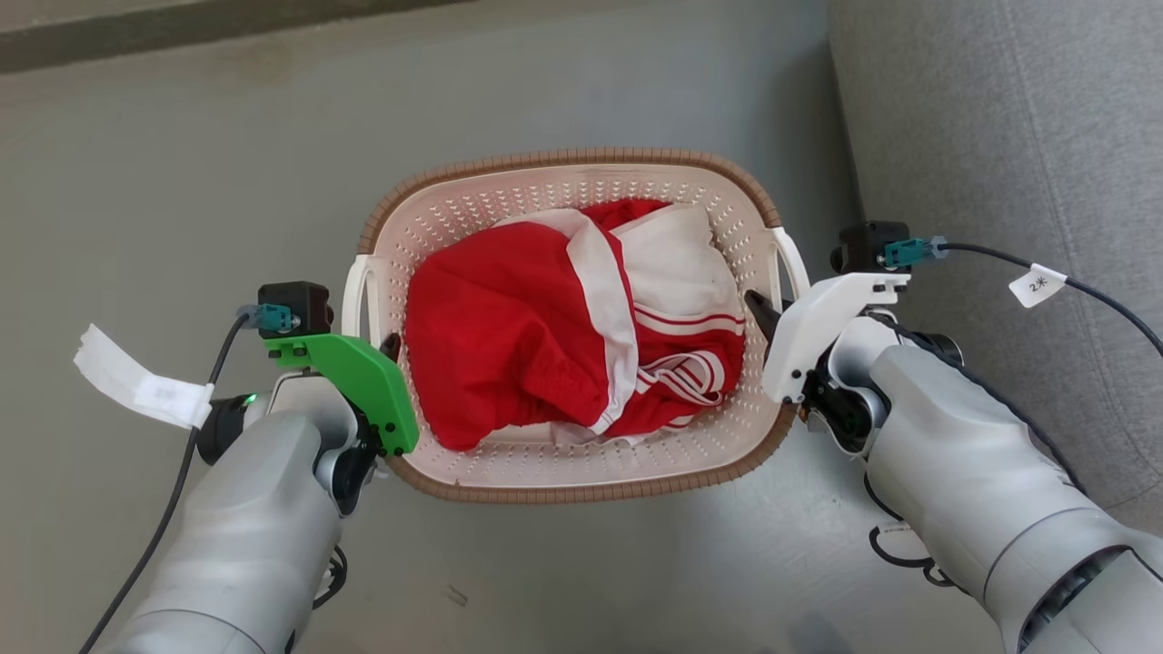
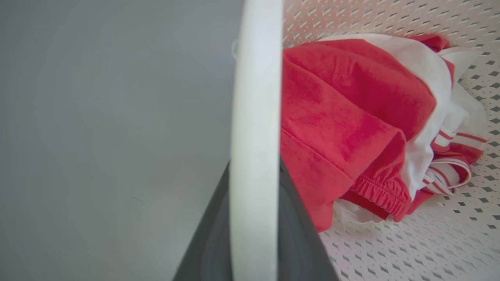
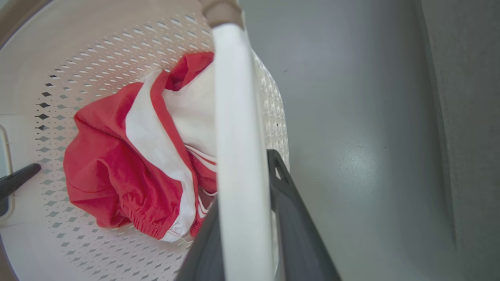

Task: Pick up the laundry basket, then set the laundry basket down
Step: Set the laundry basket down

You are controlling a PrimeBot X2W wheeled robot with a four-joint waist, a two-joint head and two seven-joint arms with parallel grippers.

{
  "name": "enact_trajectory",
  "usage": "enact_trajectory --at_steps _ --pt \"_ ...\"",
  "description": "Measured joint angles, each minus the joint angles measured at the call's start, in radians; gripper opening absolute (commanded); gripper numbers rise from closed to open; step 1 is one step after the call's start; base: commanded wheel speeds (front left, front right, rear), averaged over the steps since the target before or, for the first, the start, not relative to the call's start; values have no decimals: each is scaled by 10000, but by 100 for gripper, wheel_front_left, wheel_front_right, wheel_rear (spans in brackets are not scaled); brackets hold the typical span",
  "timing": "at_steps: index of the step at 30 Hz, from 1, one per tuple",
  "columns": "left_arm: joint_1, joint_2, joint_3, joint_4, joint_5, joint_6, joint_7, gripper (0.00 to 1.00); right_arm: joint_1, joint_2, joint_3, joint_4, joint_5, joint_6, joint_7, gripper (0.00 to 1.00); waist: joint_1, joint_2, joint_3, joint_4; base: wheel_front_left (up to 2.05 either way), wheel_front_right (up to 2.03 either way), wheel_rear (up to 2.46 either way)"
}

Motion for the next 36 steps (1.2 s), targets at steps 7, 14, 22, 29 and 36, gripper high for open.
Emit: enact_trajectory --at_steps 7,14,22,29,36 --pt "-348 4 4 19 13 -2 -205 0 -228 0 -15 13 -13 6 -261 0 0 0 667 16 0 0 0" --pt "-1016 86 71 12 113 -10 -523 0 -947 -8 -61 17 -17 8 -577 0 -1 0 1496 64 0 0 0" --pt "-1312 81 71 33 117 -17 -732 0 -1235 0 -109 151 -17 25 -798 0 0 0 2195 125 0 0 0" --pt "-1675 73 136 82 117 -25 -848 0 -1582 4 -105 209 -19 35 -943 0 -1 0 2818 200 0 0 0" --pt "-2123 92 186 121 192 -27 -1081 0 -2020 -17 -98 182 -33 36 -1106 0 0 0 3427 262 0 0 0"
